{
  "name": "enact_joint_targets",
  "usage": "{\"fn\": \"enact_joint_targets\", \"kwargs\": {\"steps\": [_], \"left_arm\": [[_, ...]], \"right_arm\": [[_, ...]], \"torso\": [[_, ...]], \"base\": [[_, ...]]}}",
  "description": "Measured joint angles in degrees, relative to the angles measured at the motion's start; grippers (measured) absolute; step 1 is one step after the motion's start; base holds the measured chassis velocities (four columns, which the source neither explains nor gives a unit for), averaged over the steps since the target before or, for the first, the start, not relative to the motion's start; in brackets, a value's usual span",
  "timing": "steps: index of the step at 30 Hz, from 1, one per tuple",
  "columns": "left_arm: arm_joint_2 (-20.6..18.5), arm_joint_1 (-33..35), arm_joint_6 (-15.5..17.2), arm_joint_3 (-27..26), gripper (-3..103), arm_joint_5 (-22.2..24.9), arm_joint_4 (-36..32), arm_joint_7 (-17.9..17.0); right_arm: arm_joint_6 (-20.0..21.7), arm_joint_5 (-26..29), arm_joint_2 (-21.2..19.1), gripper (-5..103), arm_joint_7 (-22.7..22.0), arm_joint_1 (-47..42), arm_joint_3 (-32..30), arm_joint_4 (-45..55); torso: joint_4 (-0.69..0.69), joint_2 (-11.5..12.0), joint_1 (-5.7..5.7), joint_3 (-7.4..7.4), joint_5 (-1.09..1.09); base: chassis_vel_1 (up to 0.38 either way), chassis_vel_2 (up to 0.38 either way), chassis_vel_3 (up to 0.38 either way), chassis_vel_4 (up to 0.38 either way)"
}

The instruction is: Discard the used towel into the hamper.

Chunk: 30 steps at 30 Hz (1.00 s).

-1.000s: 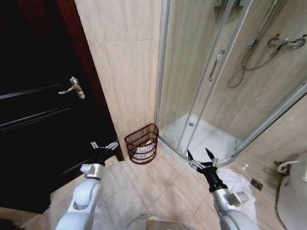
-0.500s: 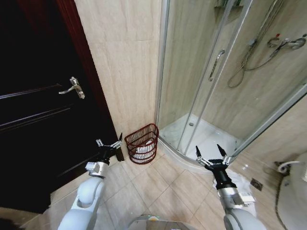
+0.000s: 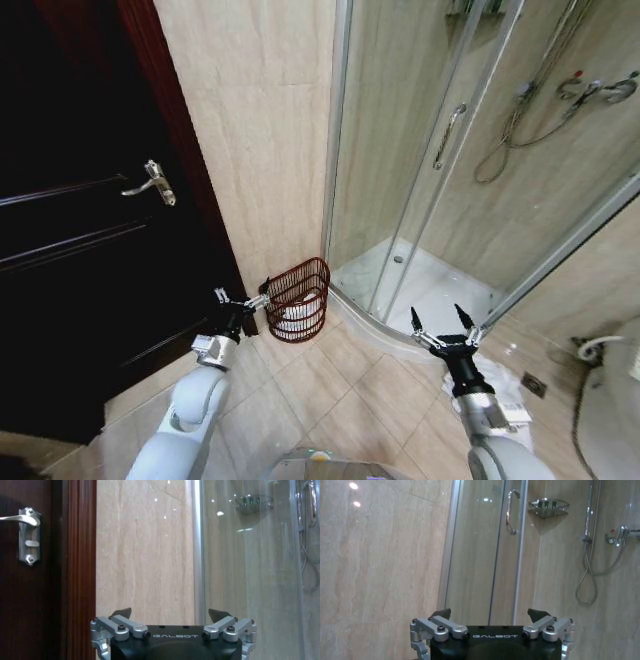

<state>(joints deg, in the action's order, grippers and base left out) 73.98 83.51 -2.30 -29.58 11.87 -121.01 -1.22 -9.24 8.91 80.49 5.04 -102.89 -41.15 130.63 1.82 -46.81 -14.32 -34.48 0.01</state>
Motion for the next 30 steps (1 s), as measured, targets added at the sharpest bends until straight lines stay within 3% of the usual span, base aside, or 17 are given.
{"fn": "enact_joint_targets", "kwargs": {"steps": [20, 30], "left_arm": [[0.24, 1.88, -1.21, -1.81, 100, -0.94, -0.85, 0.02], [0.18, 2.29, -1.72, -1.92, 100, -0.97, -1.31, 0.07]], "right_arm": [[-1.18, 0.76, 0.00, 100, 0.77, -1.42, -0.25, 1.52], [-2.20, 0.11, 0.46, 100, 0.83, -2.08, -0.27, 1.68]], "torso": [[0.00, 0.00, 0.01, 0.00, -0.01], [0.00, 0.00, 0.01, 0.00, -0.01]], "base": [[0.001, -0.104, -0.006, 0.102], [-0.080, -0.199, 0.075, 0.205]]}}
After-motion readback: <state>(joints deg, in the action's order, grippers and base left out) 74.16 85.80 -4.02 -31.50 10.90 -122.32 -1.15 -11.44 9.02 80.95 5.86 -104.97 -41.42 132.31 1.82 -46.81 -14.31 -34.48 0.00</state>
